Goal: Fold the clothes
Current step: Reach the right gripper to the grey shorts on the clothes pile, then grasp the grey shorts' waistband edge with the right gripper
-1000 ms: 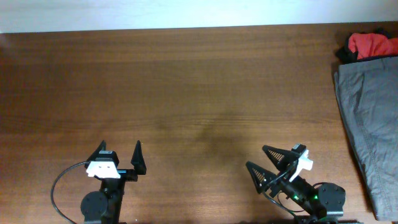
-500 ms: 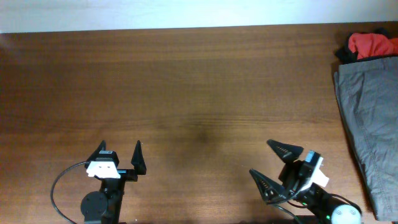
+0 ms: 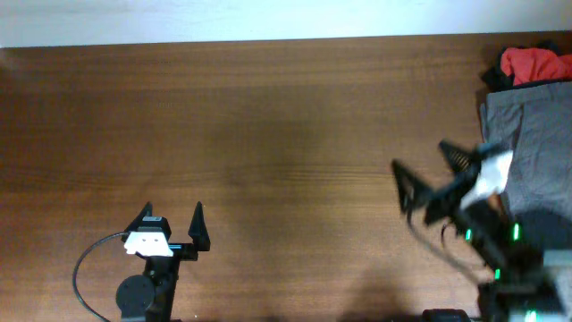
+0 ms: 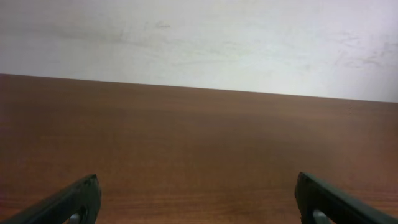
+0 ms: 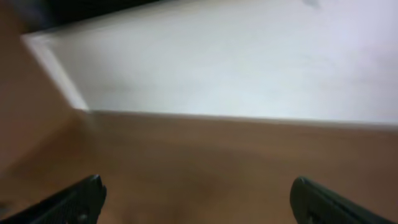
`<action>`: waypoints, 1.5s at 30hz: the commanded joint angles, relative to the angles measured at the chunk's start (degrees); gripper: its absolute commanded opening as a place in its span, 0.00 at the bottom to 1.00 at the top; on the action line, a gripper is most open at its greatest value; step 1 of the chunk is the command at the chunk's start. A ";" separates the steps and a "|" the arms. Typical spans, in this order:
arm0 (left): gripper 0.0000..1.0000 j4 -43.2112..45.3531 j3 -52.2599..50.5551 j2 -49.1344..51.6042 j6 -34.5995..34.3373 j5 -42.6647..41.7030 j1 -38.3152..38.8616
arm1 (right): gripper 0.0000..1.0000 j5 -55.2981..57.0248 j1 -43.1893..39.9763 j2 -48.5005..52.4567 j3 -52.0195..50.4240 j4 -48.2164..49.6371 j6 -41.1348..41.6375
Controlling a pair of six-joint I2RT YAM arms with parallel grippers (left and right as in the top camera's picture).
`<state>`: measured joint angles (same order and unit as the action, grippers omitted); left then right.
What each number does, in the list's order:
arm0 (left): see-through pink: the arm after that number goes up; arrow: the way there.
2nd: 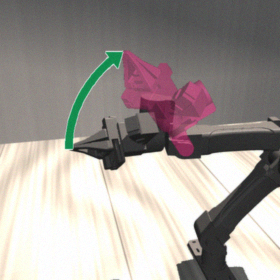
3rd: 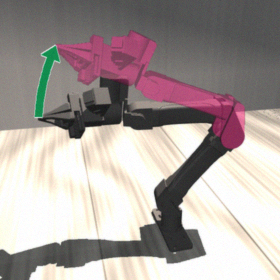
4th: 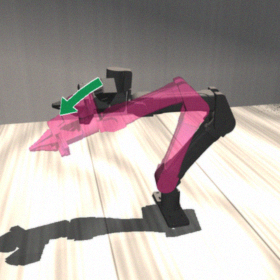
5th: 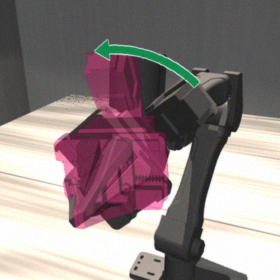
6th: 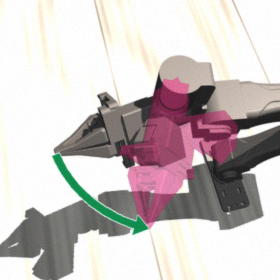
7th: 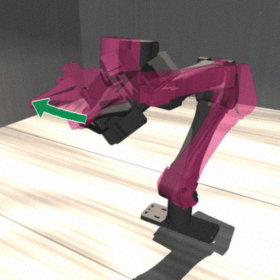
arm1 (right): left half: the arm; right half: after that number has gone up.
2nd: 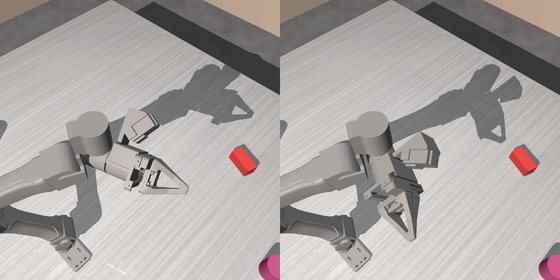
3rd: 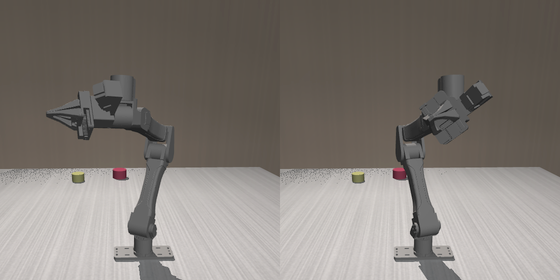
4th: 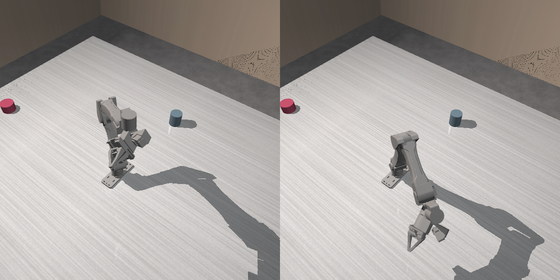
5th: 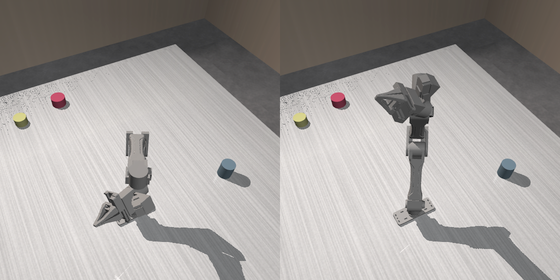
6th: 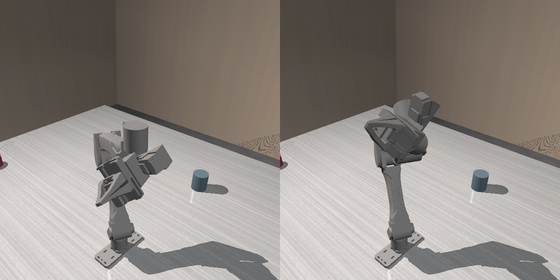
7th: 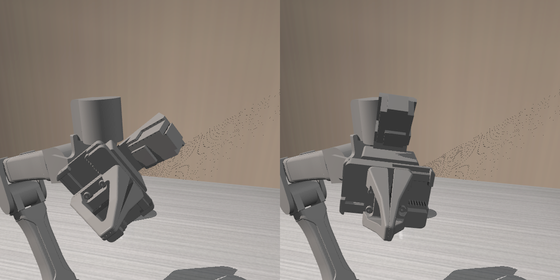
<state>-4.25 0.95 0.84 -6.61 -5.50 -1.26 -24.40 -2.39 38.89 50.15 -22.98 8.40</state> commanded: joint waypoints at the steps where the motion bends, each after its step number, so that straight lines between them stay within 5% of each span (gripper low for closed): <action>1: 0.99 0.11 -0.44 -0.48 0.92 0.42 0.24 | 0.99 23.06 -0.33 11.91 11.02 -8.04 -7.52; 9: 0.99 0.11 -0.44 -0.48 0.92 0.42 0.24 | 0.99 56.70 -0.33 37.86 25.35 -13.99 -8.02; 28: 0.99 0.11 -0.44 -0.48 0.92 0.42 0.24 | 0.99 60.50 -8.83 73.96 25.42 7.23 -15.93; 45: 0.99 0.11 -0.44 -0.48 0.92 0.42 0.24 | 0.99 49.83 -14.88 81.46 25.42 19.45 -17.20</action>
<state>-4.23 0.95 0.80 -6.61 -5.50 -1.26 27.42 -17.19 119.31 74.85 -4.40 -8.40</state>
